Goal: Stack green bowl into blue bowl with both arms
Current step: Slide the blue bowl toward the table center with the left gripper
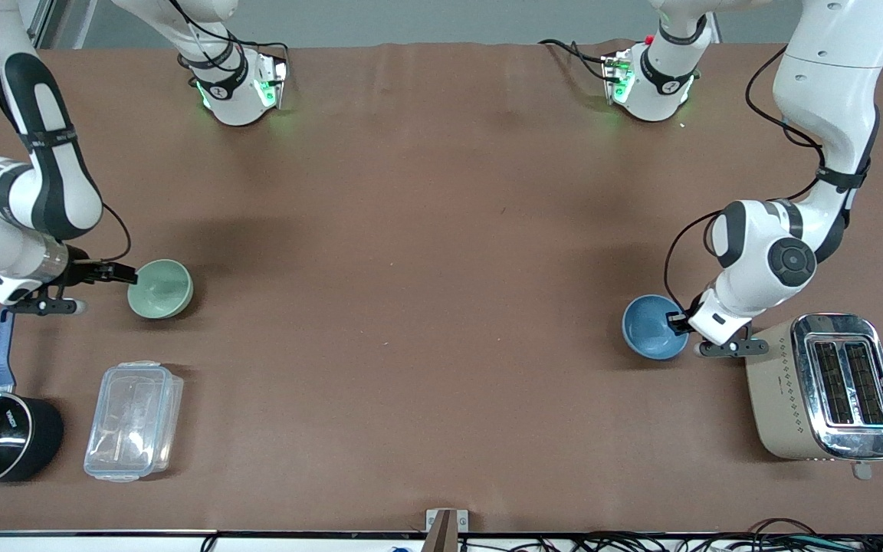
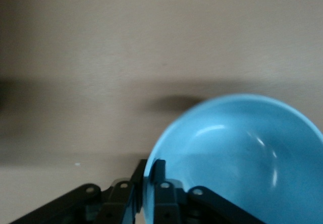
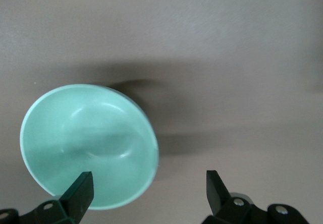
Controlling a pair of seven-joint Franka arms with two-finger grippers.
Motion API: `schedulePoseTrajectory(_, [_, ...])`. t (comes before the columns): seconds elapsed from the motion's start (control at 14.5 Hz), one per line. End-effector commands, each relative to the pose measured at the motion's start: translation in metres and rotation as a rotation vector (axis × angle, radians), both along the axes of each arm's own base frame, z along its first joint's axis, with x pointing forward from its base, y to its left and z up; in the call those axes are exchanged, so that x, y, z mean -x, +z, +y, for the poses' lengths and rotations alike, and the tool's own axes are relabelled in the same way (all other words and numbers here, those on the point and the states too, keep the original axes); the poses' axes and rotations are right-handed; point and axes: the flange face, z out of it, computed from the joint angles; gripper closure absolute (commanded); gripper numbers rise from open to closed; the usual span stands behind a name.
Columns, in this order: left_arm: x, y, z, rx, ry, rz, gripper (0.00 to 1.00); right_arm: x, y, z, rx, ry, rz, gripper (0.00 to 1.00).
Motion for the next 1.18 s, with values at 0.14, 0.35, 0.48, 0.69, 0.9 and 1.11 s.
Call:
schedulePoseTrajectory(0.14, [0.004,0.045,-0.061,0.031,0.078,0.052,1.0,0.001,-0.03,-0.006,-0.049,0.016,-0.001,0.03])
schedulePoseTrajectory(0.35, [0.019,0.059,-0.135,0.078,0.127,0.084,1.0,0.001,-0.039,-0.009,-0.047,0.009,-0.014,0.16])
schedulePoseTrajectory(0.48, [0.031,0.063,-0.19,0.109,0.157,0.086,1.0,0.002,-0.044,-0.011,-0.048,0.005,-0.01,0.27])
schedulePoseTrajectory(0.69, [0.062,0.056,-0.285,0.122,0.218,0.104,1.0,0.002,-0.051,-0.011,-0.044,0.006,-0.013,0.35])
schedulePoseTrajectory(0.9, [0.092,0.033,-0.347,0.168,0.259,0.081,1.0,0.001,-0.051,-0.011,-0.046,0.004,-0.014,0.59])
schedulePoseTrajectory(1.11, [0.126,0.005,-0.393,0.198,0.27,0.067,1.0,0.0,-0.05,-0.011,-0.064,-0.03,-0.033,0.7])
